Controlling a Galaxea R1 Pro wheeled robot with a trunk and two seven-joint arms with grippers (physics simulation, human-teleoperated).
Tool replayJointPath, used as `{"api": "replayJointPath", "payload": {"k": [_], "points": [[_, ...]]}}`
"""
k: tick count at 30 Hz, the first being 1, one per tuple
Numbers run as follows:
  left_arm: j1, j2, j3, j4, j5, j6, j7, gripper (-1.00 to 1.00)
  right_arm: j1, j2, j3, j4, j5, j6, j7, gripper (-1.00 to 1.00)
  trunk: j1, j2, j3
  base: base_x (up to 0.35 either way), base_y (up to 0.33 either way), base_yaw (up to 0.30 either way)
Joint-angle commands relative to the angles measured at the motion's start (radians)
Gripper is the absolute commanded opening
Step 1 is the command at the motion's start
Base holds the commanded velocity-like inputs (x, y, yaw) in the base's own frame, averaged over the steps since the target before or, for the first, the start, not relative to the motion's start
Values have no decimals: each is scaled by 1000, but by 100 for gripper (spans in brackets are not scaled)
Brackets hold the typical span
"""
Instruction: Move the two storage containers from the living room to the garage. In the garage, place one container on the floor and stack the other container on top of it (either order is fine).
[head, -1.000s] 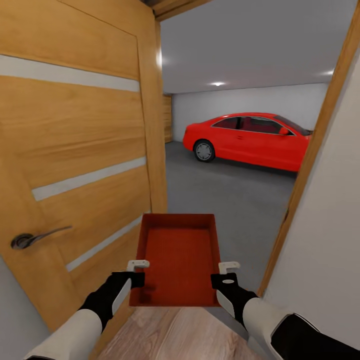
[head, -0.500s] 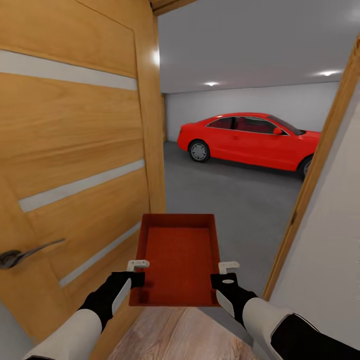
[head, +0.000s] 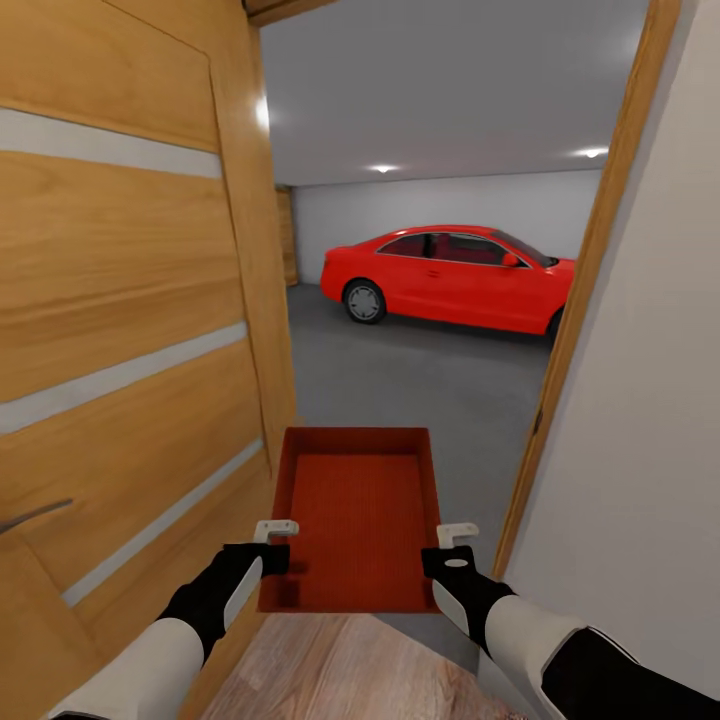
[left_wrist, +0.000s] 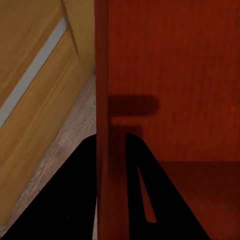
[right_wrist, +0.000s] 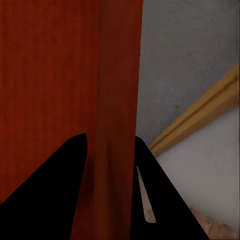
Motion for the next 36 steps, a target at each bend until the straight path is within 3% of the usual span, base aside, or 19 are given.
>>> {"api": "replayJointPath", "payload": {"k": [1,22,36], "points": [[-1,-10,0,-3,-28,-42,14,-100,-1,1,13,5,-26,-2,-99,-100,0,-1,-2,0,0,-235],[-1,-10,0,-3,-28,-42,13,-100,-1,-1,13,5,-26,-2,-99,-100,0,-1,-2,150,151,-26],[-1,-10,0,-4,-29,-42,14,-100,-1,0,13,4,-26,-2,-99,-100,0,-1,-2,8,6,-235]]}}
